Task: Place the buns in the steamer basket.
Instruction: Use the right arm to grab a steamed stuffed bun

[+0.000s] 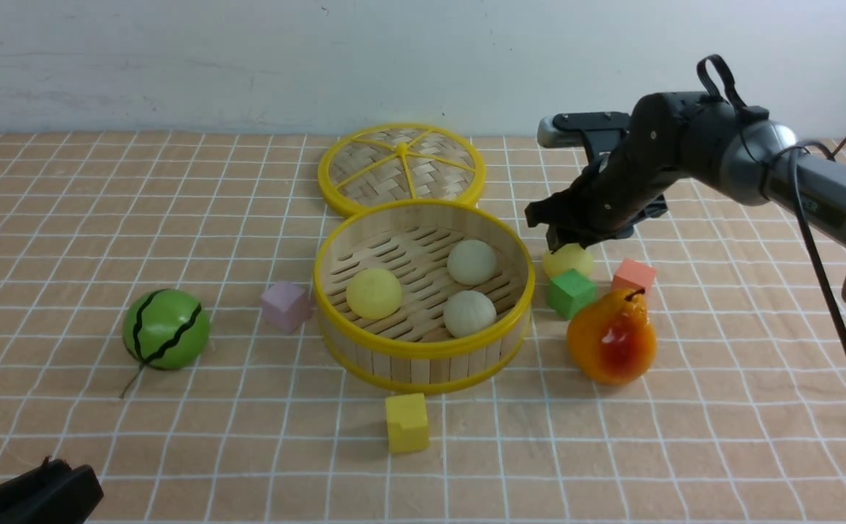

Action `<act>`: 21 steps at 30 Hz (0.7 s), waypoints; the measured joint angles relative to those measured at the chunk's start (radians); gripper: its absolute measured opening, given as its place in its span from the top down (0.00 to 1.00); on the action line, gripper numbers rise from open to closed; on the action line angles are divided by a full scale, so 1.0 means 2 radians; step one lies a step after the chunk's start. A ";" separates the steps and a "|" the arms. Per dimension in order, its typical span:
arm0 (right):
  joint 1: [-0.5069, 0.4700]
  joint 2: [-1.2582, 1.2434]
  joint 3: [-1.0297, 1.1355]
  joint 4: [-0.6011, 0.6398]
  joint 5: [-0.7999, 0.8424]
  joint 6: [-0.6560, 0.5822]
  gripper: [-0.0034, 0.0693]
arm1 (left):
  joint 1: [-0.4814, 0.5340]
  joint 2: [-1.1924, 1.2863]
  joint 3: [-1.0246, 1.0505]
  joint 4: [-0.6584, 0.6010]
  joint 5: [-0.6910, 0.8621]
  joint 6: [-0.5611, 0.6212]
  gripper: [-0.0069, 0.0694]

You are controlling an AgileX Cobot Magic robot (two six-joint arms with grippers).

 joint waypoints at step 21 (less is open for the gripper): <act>0.000 0.001 -0.001 -0.035 0.000 0.000 0.95 | 0.000 0.000 0.000 0.000 0.000 0.000 0.67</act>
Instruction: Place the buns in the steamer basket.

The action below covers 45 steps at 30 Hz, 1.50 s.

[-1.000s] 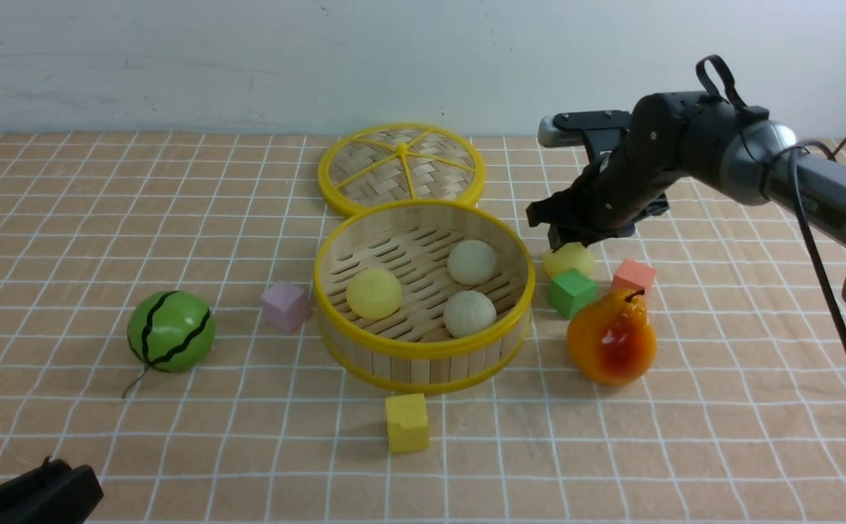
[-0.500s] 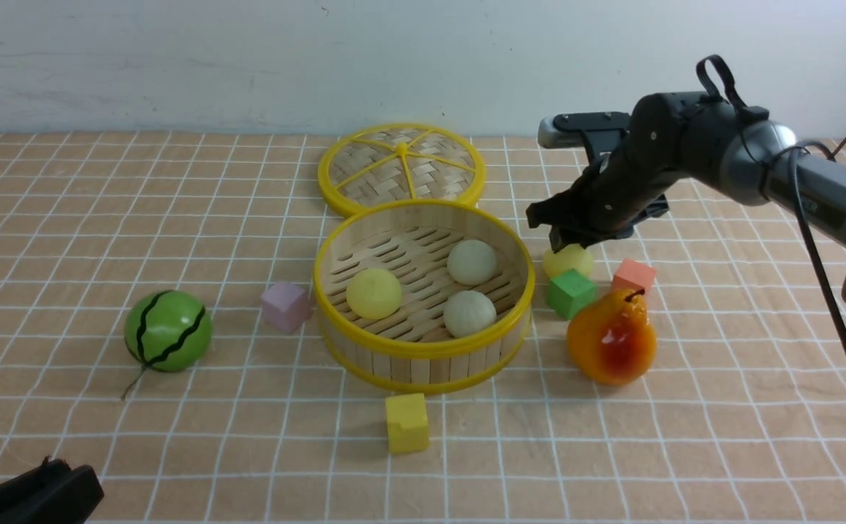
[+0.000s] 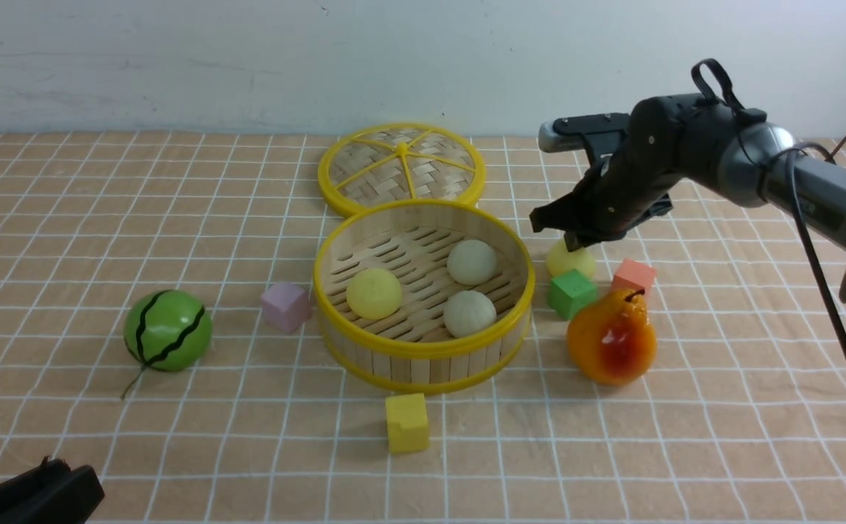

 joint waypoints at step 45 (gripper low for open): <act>0.090 -0.058 -0.003 0.228 -0.024 -0.179 0.23 | 0.000 0.000 0.000 0.000 0.000 0.000 0.63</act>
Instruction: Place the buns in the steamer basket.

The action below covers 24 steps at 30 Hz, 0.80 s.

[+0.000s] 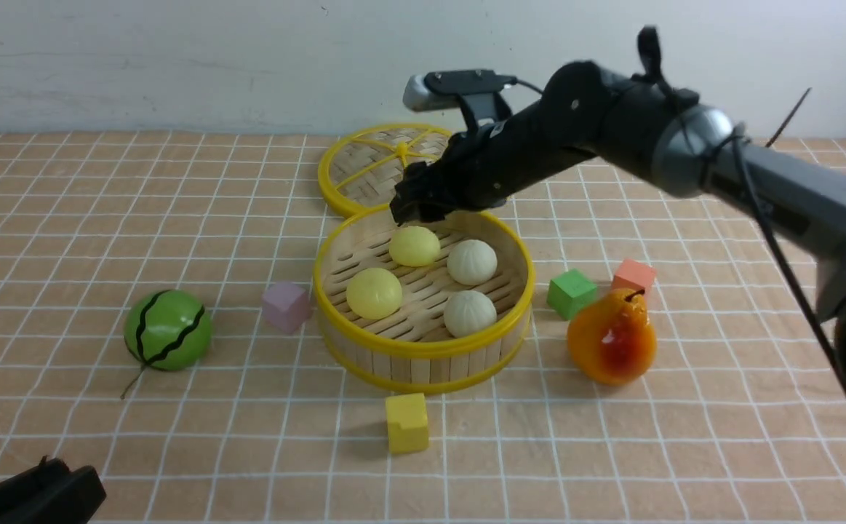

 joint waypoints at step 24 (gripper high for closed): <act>-0.016 -0.493 0.326 -0.183 0.273 0.196 0.98 | 0.000 0.000 0.000 0.000 0.000 0.000 0.61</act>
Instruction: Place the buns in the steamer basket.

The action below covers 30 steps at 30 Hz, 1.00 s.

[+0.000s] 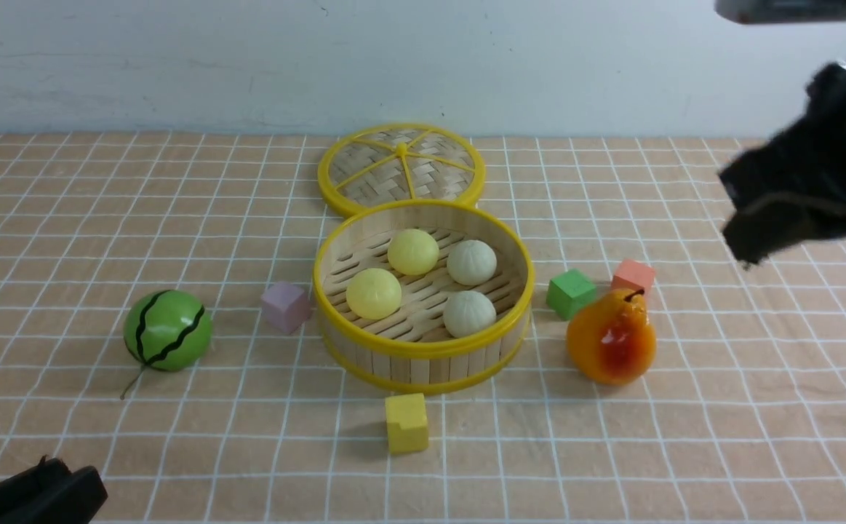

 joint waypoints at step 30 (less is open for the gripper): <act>-0.164 -0.581 0.675 -0.046 -0.454 -0.021 0.97 | 0.000 0.000 0.000 0.000 0.000 0.000 0.60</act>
